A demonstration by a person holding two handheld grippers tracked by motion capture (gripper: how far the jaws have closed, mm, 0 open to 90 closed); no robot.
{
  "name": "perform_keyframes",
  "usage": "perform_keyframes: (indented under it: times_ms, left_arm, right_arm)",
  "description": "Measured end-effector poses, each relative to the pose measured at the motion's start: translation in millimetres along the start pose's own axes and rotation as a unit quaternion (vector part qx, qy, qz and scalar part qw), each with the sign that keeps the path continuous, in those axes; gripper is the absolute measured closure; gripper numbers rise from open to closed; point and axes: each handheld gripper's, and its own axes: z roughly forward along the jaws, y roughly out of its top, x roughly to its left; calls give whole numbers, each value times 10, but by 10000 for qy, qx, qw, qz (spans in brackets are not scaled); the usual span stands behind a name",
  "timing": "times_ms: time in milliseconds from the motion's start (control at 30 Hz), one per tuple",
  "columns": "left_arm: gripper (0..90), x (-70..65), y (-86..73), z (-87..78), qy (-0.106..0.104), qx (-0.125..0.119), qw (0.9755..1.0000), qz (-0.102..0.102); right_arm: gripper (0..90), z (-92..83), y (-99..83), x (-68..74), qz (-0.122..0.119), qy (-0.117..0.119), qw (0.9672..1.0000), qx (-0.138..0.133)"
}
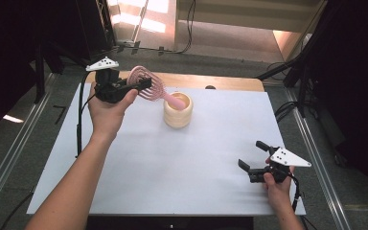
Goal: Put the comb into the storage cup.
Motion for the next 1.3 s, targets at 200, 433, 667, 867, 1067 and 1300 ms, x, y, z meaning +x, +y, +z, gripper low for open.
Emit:
perform_keyframes:
  times_ms: [200, 433, 667, 867, 1067, 1300]
  left_arm:
    - [662, 29, -5, 30, 88, -23, 10000, -14]
    - [662, 59, -20, 86, 175, 4, 9998, -17]
    - [662, 82, -47, 168, 270, 42, 9996, -24]
    - [662, 101, -75, 251, 375, 111, 9992, -34]
    - [662, 109, -113, 332, 450, 175, 9988, -9]
    - [662, 114, -147, 410, 545, 233, 9982, 27]
  right_arm:
    - [0, -7, 1, 2, 6, 12, 10000, -36]
    - [0, -10, 6, 8, 4, 18, 10000, -44]
    - [0, -20, 10, 5, 13, 16, 10000, -61]
    - [0, -21, 9, 7, 5, 15, 10000, -60]
    - [0, -24, 10, 5, 7, 17, 10000, -65]
    - [0, -25, 11, 5, 10, 28, 10000, -71]
